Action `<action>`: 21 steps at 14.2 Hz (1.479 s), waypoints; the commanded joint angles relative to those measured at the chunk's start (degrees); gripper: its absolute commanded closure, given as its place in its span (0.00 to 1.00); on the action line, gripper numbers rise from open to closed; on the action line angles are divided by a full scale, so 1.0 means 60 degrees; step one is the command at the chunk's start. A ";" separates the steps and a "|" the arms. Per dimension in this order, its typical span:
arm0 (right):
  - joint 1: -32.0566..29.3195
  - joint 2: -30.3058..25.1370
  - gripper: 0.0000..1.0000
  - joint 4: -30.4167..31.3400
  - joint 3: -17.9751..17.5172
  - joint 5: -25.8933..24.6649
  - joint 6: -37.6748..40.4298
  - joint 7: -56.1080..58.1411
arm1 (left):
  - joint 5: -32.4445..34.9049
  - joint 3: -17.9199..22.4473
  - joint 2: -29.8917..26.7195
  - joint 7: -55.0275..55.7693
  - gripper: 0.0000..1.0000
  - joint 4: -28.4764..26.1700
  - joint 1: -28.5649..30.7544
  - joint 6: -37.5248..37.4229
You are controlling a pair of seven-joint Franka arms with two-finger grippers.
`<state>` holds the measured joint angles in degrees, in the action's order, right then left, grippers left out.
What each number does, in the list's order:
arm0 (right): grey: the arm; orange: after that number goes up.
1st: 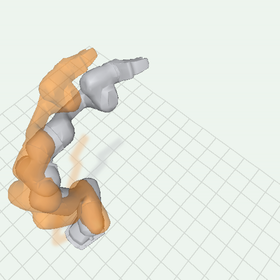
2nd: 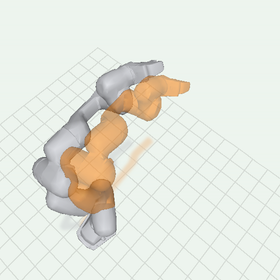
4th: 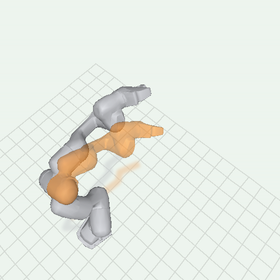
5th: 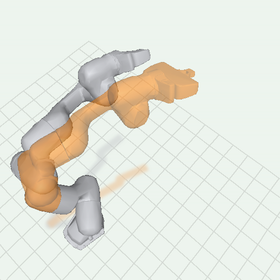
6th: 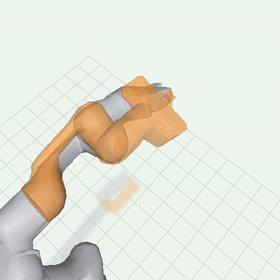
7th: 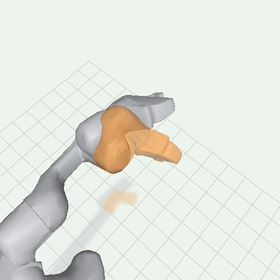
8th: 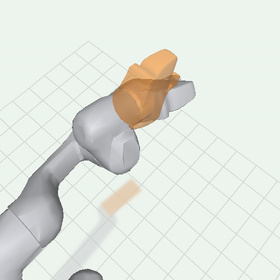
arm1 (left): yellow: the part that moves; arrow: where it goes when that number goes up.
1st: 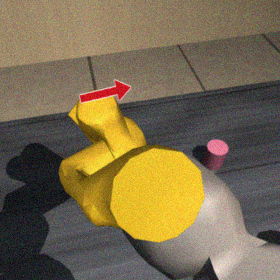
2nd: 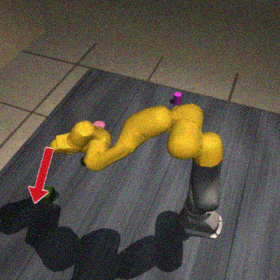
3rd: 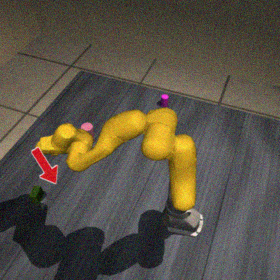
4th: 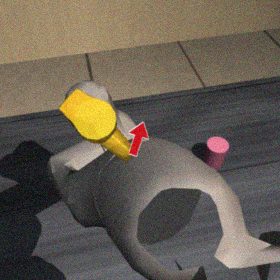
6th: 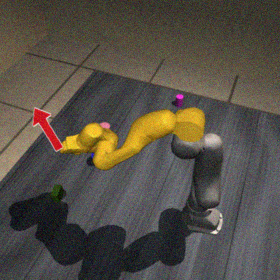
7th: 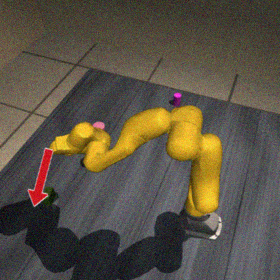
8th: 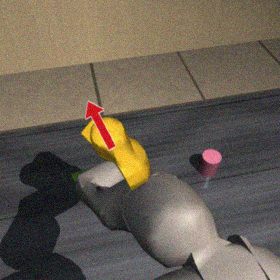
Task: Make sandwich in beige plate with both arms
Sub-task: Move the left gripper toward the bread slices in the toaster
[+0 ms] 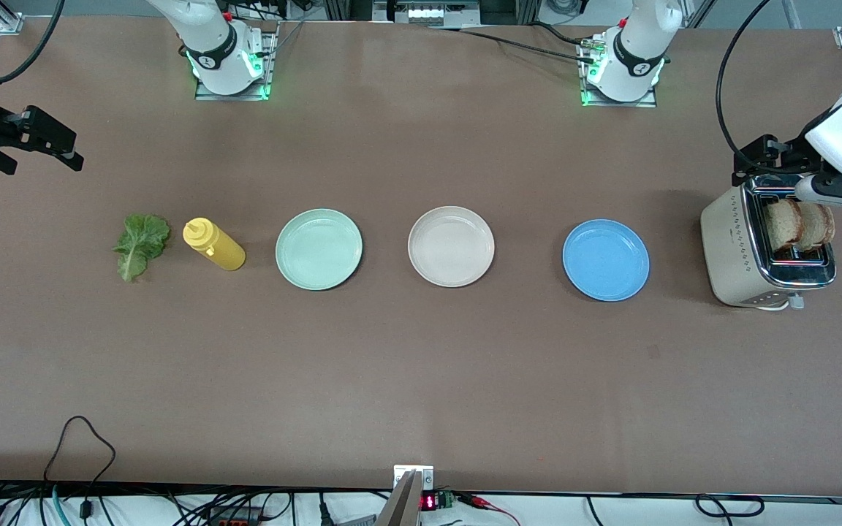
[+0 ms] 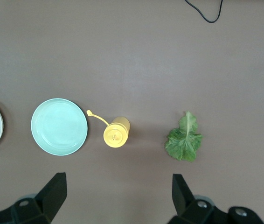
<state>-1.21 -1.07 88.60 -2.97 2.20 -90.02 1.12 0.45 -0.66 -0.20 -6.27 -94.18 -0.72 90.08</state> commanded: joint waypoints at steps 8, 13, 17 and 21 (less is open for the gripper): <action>-0.0047 -0.0187 0.00 0.0189 -0.0062 0.0103 -0.0114 -0.0129 | 0.0057 0.0051 0.0048 -0.0199 0.00 0.0199 0.0032 -0.0467; -0.0047 -0.0173 0.00 0.0189 -0.0062 0.0103 -0.0128 -0.0114 | 0.0042 0.0051 0.0194 -0.0097 0.00 0.0185 0.0076 -0.0497; -0.0047 -0.0173 0.00 0.0189 -0.0062 0.0103 -0.0114 -0.0114 | 0.0056 0.0065 0.0574 -0.0199 0.00 0.0214 0.0105 -0.0936; -0.0047 -0.0173 0.00 0.0189 -0.0062 0.0103 -0.0129 -0.0114 | 0.0290 0.0080 0.1203 -0.0170 0.00 0.0708 0.0295 -0.0965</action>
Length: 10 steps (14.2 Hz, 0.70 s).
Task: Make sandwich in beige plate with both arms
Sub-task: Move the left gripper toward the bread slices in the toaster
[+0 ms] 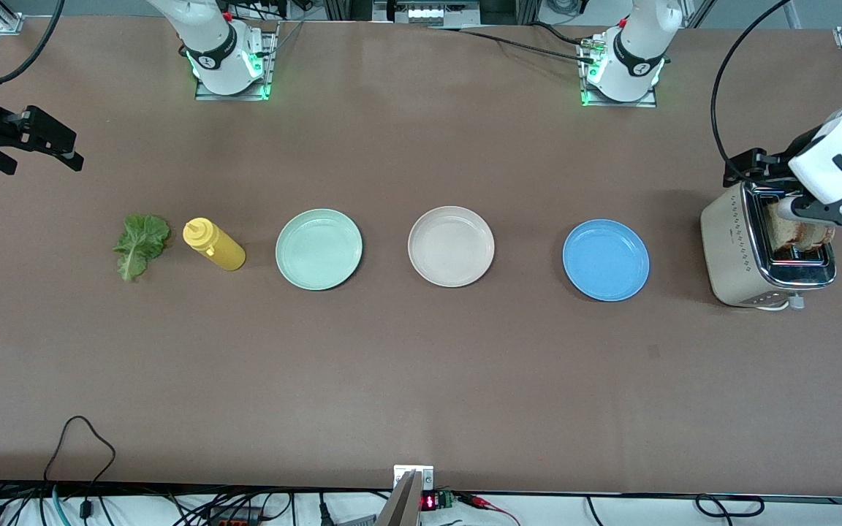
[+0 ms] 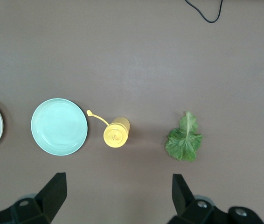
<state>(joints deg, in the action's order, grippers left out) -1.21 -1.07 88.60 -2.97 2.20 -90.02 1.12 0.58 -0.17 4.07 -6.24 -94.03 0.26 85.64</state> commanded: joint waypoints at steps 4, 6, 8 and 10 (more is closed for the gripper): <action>-0.0047 -0.0158 0.00 0.0189 -0.0062 0.0103 -0.0128 -0.0114 | 0.0809 0.0000 0.0522 -0.0264 0.00 0.0877 0.0600 -0.0153; -0.0047 -0.0158 0.00 0.0189 -0.0062 0.0103 -0.0128 -0.0114 | 0.1585 -0.0015 0.0537 -0.0891 0.00 0.0732 0.0791 -0.0080; -0.0047 -0.0158 0.00 0.0189 -0.0062 0.0103 -0.0128 -0.0128 | 0.1632 -0.0030 0.0508 -0.1214 0.00 0.0396 0.1345 0.0473; -0.0047 -0.0158 0.00 0.0189 -0.0062 0.0103 -0.0128 -0.0114 | 0.1603 -0.0030 0.0493 -0.1975 0.00 -0.0131 0.1741 0.1235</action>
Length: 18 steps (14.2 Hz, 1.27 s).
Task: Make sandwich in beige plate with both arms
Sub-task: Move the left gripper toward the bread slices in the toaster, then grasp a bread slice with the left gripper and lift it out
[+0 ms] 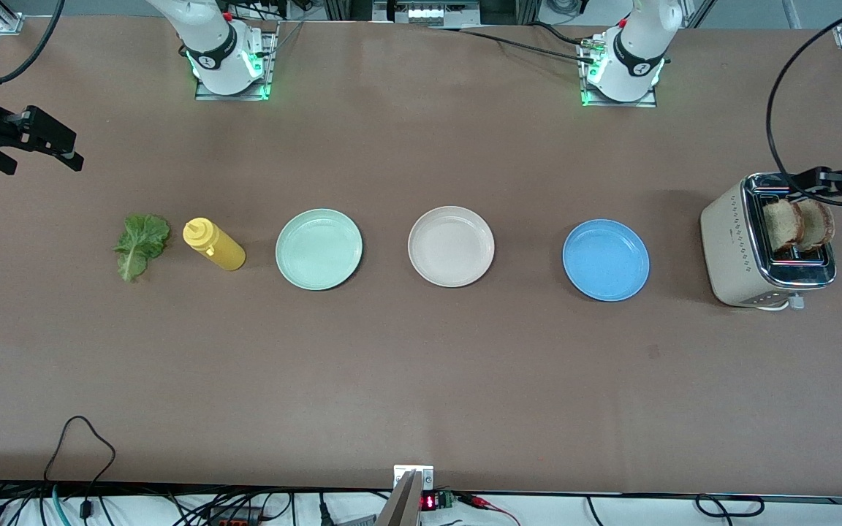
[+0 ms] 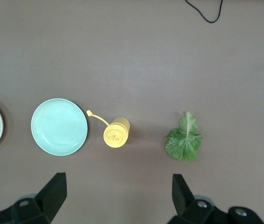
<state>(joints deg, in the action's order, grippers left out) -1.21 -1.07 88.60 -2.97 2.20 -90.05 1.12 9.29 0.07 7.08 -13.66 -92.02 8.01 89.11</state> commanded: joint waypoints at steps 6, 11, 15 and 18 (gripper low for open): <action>-0.0048 -0.0144 0.00 0.0189 -0.0061 0.0103 -0.0139 -0.0128 | 0.0152 -0.0143 -0.0814 -0.1208 0.00 -0.3483 0.1212 0.3835; -0.0048 -0.0144 0.00 0.0189 -0.0061 0.0103 -0.0124 -0.0113 | 0.0122 -0.0158 -0.1193 -0.1459 0.05 -0.5270 0.1755 0.6077; -0.0048 -0.0144 0.00 0.0189 -0.0061 0.0103 -0.0124 -0.0128 | 0.0108 -0.0143 -0.1356 -0.1444 0.21 -0.5947 0.1784 0.6902; -0.0048 -0.0144 0.00 0.0189 -0.0061 0.0103 -0.0124 -0.0128 | 0.0108 -0.0143 -0.1371 -0.1459 0.35 -0.6152 0.1975 0.6858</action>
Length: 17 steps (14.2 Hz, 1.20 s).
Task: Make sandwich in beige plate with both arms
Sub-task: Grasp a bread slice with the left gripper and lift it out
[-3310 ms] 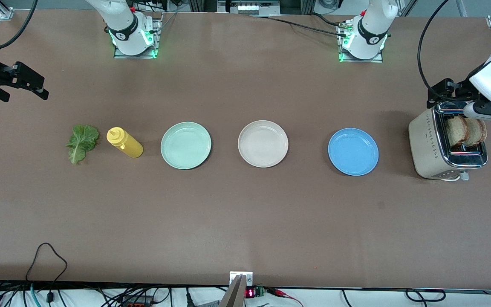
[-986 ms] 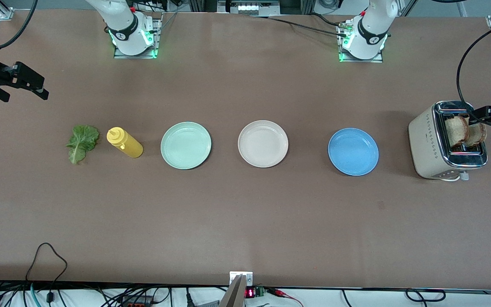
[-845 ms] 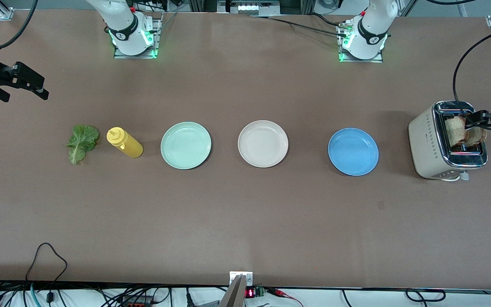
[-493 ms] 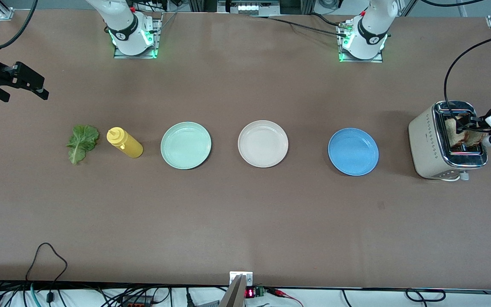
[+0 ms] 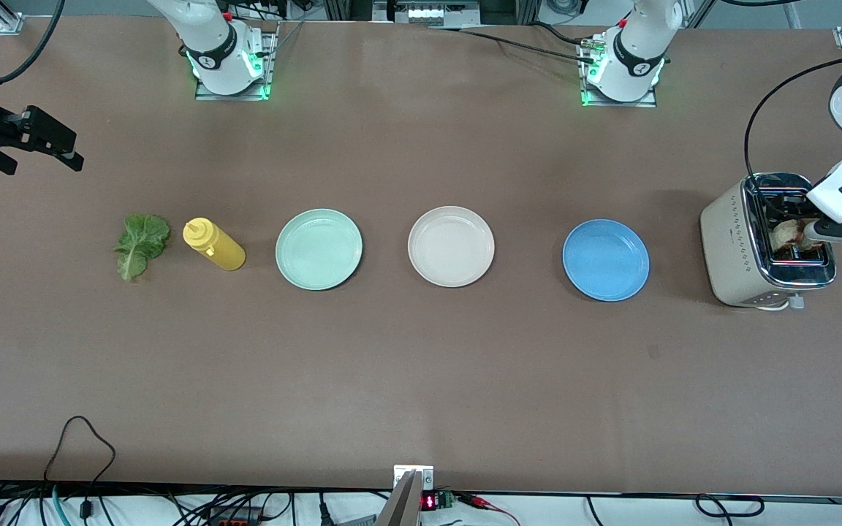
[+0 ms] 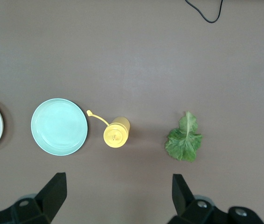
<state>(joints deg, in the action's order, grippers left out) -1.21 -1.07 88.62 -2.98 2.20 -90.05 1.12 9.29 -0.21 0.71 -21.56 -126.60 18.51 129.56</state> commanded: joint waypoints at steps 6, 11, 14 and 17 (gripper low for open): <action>-0.0048 -0.0129 0.00 0.0201 -0.0060 0.0103 -0.0124 -0.0127 | 0.0106 -0.0112 -0.0308 -0.0348 0.77 -0.0478 0.0430 0.0087; -0.0048 -0.0129 0.00 0.0201 -0.0060 0.0103 -0.0124 -0.0113 | 0.0121 -0.0170 -0.0367 -0.0377 0.99 -0.0302 0.0401 -0.0074; -0.0048 -0.0130 0.00 0.0201 -0.0060 0.0103 -0.0124 -0.0113 | 0.0107 -0.0141 -0.0675 -0.0728 0.99 0.0309 0.0430 -0.1137; -0.0048 -0.0129 0.00 0.0201 -0.0060 0.0103 -0.0124 -0.0127 | 0.0048 -0.0156 -0.0689 -0.0743 0.99 0.1480 0.0430 -0.2764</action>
<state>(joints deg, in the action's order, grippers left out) -1.21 -1.05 88.79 -2.98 2.20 -90.05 1.11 9.29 -0.81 -2.91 -24.20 -122.74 20.52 119.35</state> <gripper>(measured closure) 0.000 0.934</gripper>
